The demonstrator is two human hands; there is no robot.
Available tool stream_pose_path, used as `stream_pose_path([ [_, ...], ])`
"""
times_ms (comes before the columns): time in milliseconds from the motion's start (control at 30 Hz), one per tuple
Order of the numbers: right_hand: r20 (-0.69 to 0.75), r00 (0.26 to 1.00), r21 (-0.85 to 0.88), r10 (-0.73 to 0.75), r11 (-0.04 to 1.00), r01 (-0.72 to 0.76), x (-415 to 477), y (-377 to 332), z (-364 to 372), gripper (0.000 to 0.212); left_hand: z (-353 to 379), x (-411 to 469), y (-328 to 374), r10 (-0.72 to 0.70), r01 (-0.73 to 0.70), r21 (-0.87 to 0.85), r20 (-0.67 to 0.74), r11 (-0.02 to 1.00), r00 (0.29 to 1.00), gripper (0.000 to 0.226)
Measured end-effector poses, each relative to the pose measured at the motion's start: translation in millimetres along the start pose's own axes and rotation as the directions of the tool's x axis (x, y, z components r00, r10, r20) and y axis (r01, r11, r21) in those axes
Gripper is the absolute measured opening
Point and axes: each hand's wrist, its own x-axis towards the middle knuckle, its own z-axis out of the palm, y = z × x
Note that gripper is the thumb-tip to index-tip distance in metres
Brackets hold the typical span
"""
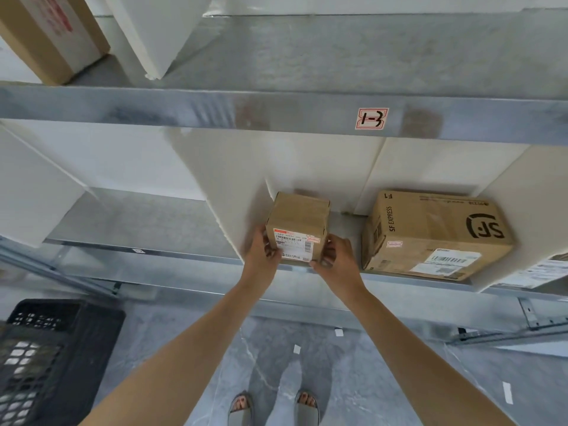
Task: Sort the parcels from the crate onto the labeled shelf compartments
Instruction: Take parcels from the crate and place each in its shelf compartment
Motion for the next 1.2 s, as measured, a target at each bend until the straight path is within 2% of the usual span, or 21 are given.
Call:
stream_pose_path([
  [133,0.025,1.000,-0.017,-0.007,1.000,0.008,-6.8,0.7,-3.8,0.063,0.9,-8.0,5.7,-0.013,0.013,0.019,0.004,1.000,1.000,0.046],
  [267,-0.040,0.990,0.093,0.138,0.987,-0.133,-22.3,-7.1,-8.4,0.081,-4.3,-18.6,11.3,-0.054,0.055,0.035,-0.030,0.998,0.998,0.038],
  [333,-0.114,0.976,0.113,0.183,0.979,-0.171,-37.4,-11.9,-8.8,0.068,-10.0,-26.7,10.7,-0.050,0.054,0.115,-0.038,0.992,0.998,0.037],
  [400,-0.138,0.964,0.062,0.226,0.974,-0.219,-53.1,-16.2,-6.1,0.045,-17.1,-41.4,9.7,-0.067,0.073,0.223,-0.035,0.972,0.997,0.040],
  [467,-0.066,0.952,-0.018,0.298,0.954,-0.300,-63.9,-27.0,1.1,0.026,-27.7,-56.9,7.8,-0.058,0.057,0.304,-0.007,0.951,0.998,0.037],
  [567,0.123,0.937,-0.182,0.326,0.936,-0.302,-70.6,-58.1,24.6,0.018,-61.7,-78.9,11.6,-0.007,-0.020,0.357,0.075,0.934,0.997,0.022],
  [667,0.272,0.933,-0.273,0.236,0.949,-0.160,-75.4,-111.4,65.5,0.011,-123.6,-98.0,29.7,0.033,-0.073,0.451,0.096,0.889,0.995,0.009],
  [767,0.413,0.908,-0.376,0.067,0.921,0.103,-83.6,-176.3,121.8,0.016,-203.5,-111.5,40.4,0.096,-0.093,0.580,0.026,0.809,0.995,0.023],
  [867,0.505,0.854,-0.353,-0.122,0.874,0.334,-98.0,-238.5,186.9,0.025,-288.4,-133.6,42.9,0.134,-0.024,0.672,-0.112,0.740,0.985,0.036],
  [967,0.591,0.770,-0.336,-0.240,0.794,0.506,-120.7,-293.1,256.8,0.040,-377.3,-169.4,37.9,0.141,0.078,0.733,-0.233,0.676,0.962,0.043],
  [1033,0.656,0.696,-0.303,-0.293,0.742,0.598,-140.0,-324.6,305.2,0.043,-434.6,-200.3,32.2,0.142,0.157,0.751,-0.317,0.641,0.938,0.049],
  [1200,0.769,0.507,-0.175,-0.391,0.633,0.754,-197.8,-376.7,427.8,0.048,-550.5,-290.5,2.7,0.108,0.348,0.707,-0.513,0.615,0.852,0.045],
])
